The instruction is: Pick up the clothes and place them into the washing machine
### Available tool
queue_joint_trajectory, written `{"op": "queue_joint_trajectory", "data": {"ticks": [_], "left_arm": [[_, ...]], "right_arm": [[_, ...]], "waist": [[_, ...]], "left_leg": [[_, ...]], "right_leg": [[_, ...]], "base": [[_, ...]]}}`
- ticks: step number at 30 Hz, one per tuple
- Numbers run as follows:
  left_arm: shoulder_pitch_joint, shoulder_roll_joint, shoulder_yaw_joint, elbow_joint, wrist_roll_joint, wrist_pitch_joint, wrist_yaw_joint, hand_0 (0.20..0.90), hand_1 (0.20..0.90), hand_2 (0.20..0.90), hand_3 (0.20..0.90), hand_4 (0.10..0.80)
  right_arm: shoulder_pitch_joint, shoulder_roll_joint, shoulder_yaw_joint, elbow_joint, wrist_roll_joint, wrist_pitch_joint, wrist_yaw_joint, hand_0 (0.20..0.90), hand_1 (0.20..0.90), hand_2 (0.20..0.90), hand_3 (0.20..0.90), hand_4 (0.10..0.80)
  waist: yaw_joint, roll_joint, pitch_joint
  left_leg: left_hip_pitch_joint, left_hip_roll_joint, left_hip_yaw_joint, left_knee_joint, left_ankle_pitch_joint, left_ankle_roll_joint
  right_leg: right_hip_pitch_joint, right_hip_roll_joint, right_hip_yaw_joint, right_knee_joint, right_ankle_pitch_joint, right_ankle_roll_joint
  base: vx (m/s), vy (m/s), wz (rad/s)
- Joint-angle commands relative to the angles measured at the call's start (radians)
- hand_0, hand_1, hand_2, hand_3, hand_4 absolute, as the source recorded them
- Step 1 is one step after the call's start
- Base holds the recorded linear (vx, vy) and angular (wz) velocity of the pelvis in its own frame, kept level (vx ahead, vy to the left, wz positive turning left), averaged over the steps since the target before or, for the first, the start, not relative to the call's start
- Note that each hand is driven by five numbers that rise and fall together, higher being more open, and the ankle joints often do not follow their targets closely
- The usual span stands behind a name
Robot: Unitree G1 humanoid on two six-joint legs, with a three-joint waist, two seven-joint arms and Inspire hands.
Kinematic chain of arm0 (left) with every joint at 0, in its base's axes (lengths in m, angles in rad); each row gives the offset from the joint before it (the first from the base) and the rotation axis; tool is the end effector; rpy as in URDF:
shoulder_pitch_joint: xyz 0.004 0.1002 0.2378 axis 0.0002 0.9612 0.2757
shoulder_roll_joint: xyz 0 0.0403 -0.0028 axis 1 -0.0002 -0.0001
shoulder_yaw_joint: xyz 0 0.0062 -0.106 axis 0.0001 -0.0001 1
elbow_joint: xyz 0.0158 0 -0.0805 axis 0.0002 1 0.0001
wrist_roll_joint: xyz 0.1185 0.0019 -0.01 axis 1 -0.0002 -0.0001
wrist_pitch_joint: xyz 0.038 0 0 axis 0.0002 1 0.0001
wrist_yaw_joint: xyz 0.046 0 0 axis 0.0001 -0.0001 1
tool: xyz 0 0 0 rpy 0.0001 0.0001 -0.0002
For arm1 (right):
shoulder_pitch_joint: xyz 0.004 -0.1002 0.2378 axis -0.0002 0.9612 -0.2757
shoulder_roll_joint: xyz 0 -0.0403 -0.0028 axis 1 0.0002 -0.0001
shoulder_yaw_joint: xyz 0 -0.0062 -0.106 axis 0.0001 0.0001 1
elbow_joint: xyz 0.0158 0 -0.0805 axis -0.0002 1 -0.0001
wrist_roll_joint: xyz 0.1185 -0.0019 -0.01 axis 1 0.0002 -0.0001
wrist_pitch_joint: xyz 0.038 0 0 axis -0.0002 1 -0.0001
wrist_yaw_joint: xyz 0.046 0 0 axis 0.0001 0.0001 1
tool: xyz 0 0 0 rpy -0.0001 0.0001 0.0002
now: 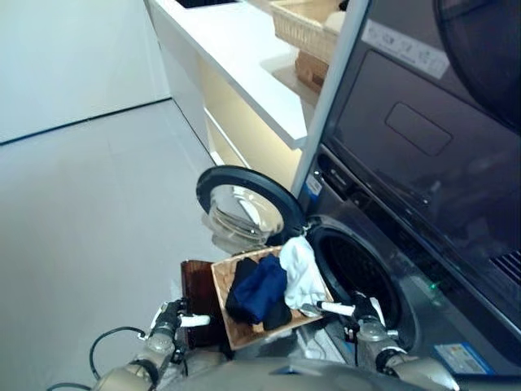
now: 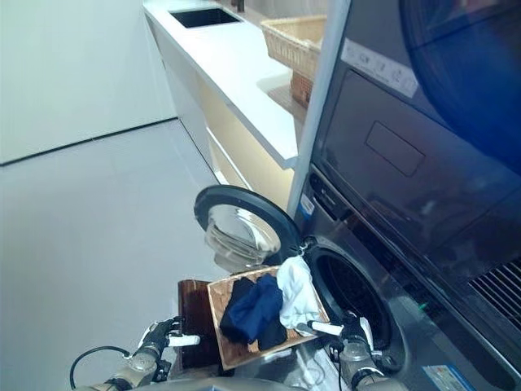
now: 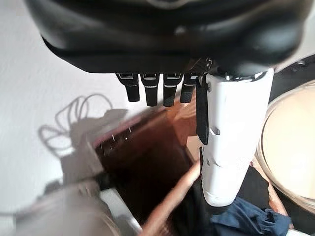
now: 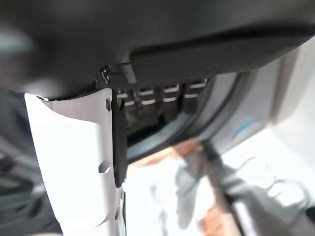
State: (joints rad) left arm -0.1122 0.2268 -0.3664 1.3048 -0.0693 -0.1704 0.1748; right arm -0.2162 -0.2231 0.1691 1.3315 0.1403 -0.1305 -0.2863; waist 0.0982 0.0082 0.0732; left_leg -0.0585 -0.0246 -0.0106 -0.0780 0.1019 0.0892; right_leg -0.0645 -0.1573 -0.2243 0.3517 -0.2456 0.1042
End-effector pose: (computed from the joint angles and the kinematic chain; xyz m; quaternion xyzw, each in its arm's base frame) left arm 0.1109 0.2087 -0.1313 0.2210 0.4790 0.0010 0.8495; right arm 0.1471 -0.2183 -0.1184 -0.1662 0.4552 -0.1492 0.8619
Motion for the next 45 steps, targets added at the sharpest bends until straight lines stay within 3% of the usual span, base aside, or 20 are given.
{"op": "queue_joint_trajectory", "data": {"ticks": [1,3,5,13,20,25,26,31,39,45], "left_arm": [[-0.043,0.007,0.037,-0.003,-0.001,-0.032,0.021,0.9,0.9,0.9,0.9,0.8],[-0.033,0.0,0.046,-0.01,0.004,-0.03,0.012,0.9,0.9,0.9,0.9,0.8],[-0.018,-0.015,0.05,0.0,0.011,-0.03,0.003,0.9,0.9,0.9,0.9,0.8],[0.019,-0.016,0.082,0.001,0.017,-0.034,-0.005,0.9,0.9,0.9,0.9,0.8],[-0.002,-0.006,0.094,-0.015,-0.031,-0.047,0.021,0.9,0.9,0.9,0.9,0.8],[-0.031,-0.006,0.099,-0.063,-0.096,-0.071,0.059,0.9,0.9,0.9,0.9,0.8],[-0.034,-0.006,0.12,-0.122,-0.151,-0.097,0.085,0.9,0.9,0.9,0.9,0.8],[-0.017,-0.006,0.12,-0.24,-0.185,-0.133,0.114,0.9,0.9,0.9,0.9,0.8],[0.011,-0.002,0.104,-0.362,-0.206,-0.154,0.13,0.9,0.9,0.9,0.9,0.8],[0.046,-0.006,0.067,-0.446,-0.216,-0.158,0.127,0.9,0.9,0.9,0.9,0.8]], "right_arm": [[-0.04,-0.054,-0.006,-0.026,-0.027,-0.017,-0.046,0.9,0.9,0.9,0.9,0.8],[-0.03,-0.058,-0.014,-0.016,-0.029,-0.009,-0.05,0.9,0.9,0.9,0.9,0.8],[-0.021,-0.06,-0.025,-0.005,-0.032,-0.004,-0.05,0.9,0.9,0.9,0.9,0.8],[-0.002,-0.061,-0.038,0.003,-0.039,-0.001,-0.06,0.9,0.9,0.9,0.9,0.8],[-0.059,-0.072,-0.03,0.005,-0.016,-0.001,-0.082,0.9,0.9,0.9,0.9,0.8],[-0.11,-0.087,-0.021,-0.006,0.011,-0.005,-0.113,0.9,0.9,0.9,0.9,0.8],[-0.142,-0.094,-0.007,-0.02,0.022,-0.009,-0.137,0.9,0.9,0.9,0.9,0.8],[-0.209,-0.108,0.012,-0.027,0.052,-0.012,-0.189,0.9,0.9,0.9,0.9,0.8],[-0.307,-0.167,0.021,0.019,0.056,0.002,-0.253,0.9,0.9,0.9,0.9,0.8],[-0.427,-0.249,0.032,0.126,0.034,0.042,-0.292,0.9,0.9,0.9,0.9,0.8]], "waist": [[0.003,-0.027,-0.02],[0.02,-0.04,-0.036],[0.019,-0.041,-0.054],[0.037,-0.053,-0.068],[0.05,-0.044,-0.017],[0.046,-0.024,0.054],[0.049,-0.011,0.095],[0.055,0.022,0.157],[0.075,0.06,0.187],[0.104,0.112,0.203]], "left_leg": [[-0.051,0.023,-0.009,0.136,-0.107,-0.094],[-0.035,0.017,0.001,0.122,-0.117,-0.096],[-0.027,0.014,-0.003,0.096,-0.115,-0.1],[-0.042,0.001,-0.027,0.07,-0.12,-0.102],[-0.138,-0.015,-0.036,0.096,-0.112,-0.103],[-0.235,-0.028,-0.045,0.153,-0.104,-0.103],[-0.284,-0.032,-0.048,0.185,-0.1,-0.101],[-0.371,-0.041,-0.05,0.249,-0.102,-0.105],[-0.421,-0.05,-0.045,0.247,-0.09,-0.106],[-0.426,-0.064,-0.033,0.196,-0.066,-0.1]], "right_leg": [[0.04,-0.014,0.035,-0.241,0.252,0.014],[0.071,-0.041,-0.018,-0.298,0.273,0.023],[0.101,-0.042,-0.043,-0.337,0.275,0.031],[0.125,-0.044,-0.055,-0.385,0.263,0.042],[0.052,-0.057,-0.053,-0.371,0.269,0.044],[-0.042,-0.071,-0.049,-0.314,0.272,0.037],[-0.092,-0.08,-0.051,-0.273,0.268,0.032],[-0.188,-0.098,-0.053,-0.18,0.25,0.028],[-0.244,-0.109,-0.045,-0.157,0.251,0.032],[-0.251,-0.117,-0.036,-0.2,0.271,0.039]], "base": [[0.207,-0.007,0.03],[0.235,-0.004,0.58],[0.167,0.015,0.42],[0.07,0.012,0.13],[-0.079,0.011,0.05],[-0.157,0.019,0.04],[-0.169,0.038,0.12],[-0.089,0.032,0.05],[0.023,0.04,0.04],[0.05,0.078,-0.07]]}}
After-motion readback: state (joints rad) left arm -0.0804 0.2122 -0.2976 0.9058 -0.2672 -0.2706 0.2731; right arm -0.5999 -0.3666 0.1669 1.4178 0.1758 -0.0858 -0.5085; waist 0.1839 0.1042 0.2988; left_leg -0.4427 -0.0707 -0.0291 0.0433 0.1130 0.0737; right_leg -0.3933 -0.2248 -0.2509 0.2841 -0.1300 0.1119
